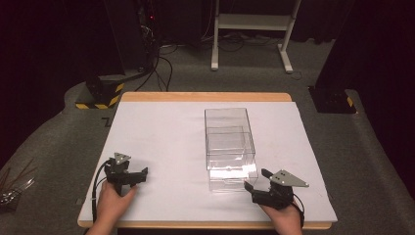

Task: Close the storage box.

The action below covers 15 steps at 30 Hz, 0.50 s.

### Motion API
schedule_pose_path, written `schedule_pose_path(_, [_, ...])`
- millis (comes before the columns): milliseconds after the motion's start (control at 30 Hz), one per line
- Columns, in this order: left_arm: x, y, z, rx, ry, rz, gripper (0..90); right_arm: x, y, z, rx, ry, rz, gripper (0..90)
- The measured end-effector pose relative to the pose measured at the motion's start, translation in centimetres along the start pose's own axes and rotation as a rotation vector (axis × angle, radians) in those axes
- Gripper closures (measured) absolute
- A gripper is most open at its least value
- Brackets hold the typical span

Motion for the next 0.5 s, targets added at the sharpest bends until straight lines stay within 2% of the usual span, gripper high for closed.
schedule_pose_path(300, [0.0,0.0,0.0,0.000,0.000,0.000,0.3,-0.7,-0.5,0.4,0.008,-0.002,-0.012,18.2])
schedule_pose_path(500, [0.0,0.0,0.0,0.001,0.001,-0.001,0.3,-1.3,0.4,-0.4,0.010,-0.026,-0.053,21.8])
Point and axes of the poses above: each handheld gripper's, and its own axes: y roughly backward along the jaws, z roughly out of its top, x roughly to its left, the point moved 8 cm from there along -y, roughly forward along the jaws, and after that the axes turned 12 degrees about z, right-handed, at the moved point
